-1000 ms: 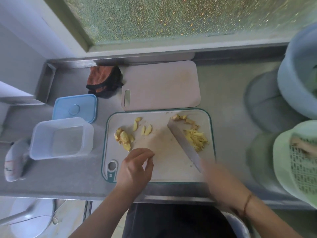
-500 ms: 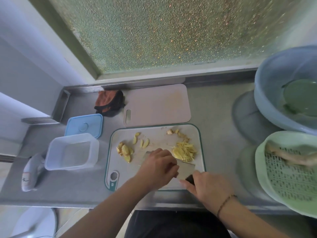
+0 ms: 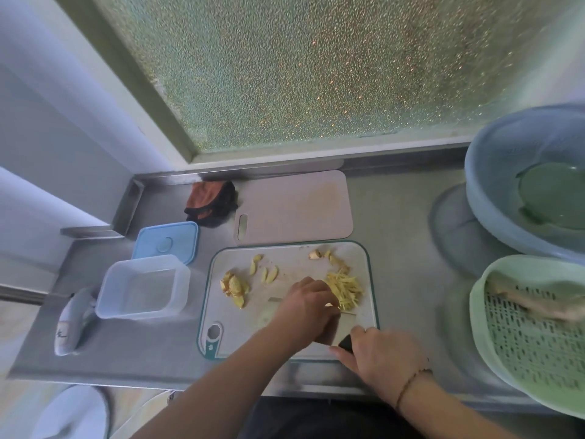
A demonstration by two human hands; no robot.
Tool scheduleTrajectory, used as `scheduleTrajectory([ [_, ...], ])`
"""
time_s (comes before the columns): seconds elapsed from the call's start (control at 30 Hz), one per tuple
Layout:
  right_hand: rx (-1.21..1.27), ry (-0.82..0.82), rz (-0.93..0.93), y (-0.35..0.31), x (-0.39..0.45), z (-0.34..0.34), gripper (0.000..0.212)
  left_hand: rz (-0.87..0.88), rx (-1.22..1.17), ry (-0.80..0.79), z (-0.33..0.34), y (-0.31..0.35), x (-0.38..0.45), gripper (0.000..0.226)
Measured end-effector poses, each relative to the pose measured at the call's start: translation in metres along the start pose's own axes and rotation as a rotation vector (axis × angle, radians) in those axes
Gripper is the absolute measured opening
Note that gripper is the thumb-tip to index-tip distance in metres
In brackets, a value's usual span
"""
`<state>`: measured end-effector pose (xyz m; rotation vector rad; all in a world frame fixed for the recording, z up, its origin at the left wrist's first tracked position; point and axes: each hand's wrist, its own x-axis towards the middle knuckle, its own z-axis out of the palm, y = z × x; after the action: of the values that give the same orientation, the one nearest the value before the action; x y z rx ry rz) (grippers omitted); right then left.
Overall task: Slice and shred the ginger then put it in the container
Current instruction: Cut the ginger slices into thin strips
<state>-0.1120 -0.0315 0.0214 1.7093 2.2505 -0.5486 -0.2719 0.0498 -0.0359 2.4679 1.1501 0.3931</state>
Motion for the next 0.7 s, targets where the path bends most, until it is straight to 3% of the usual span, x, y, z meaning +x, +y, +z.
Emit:
scheduleTrajectory([
  [0.2,-0.006,-0.015,-0.006,0.000,-0.004,0.002,0.066,0.077,0.141,-0.128,0.005,-0.004,0.001,0.002],
  [0.43,0.024,-0.064,0.037,0.005,0.002,0.006,0.069,-0.115,0.085,-0.062,0.007,-0.018,0.015,0.005],
  [0.5,0.060,-0.067,0.058,0.007,0.003,0.011,0.074,-0.098,0.078,-0.063,0.000,-0.028,0.015,0.011],
  [0.6,0.114,-0.088,0.087,0.010,0.003,0.012,0.089,-0.161,0.065,0.062,-0.019,-0.064,0.006,0.013],
  [0.7,0.213,-0.165,0.143,0.007,0.000,0.005,0.083,-0.286,0.078,0.207,-0.047,-0.118,-0.020,0.018],
])
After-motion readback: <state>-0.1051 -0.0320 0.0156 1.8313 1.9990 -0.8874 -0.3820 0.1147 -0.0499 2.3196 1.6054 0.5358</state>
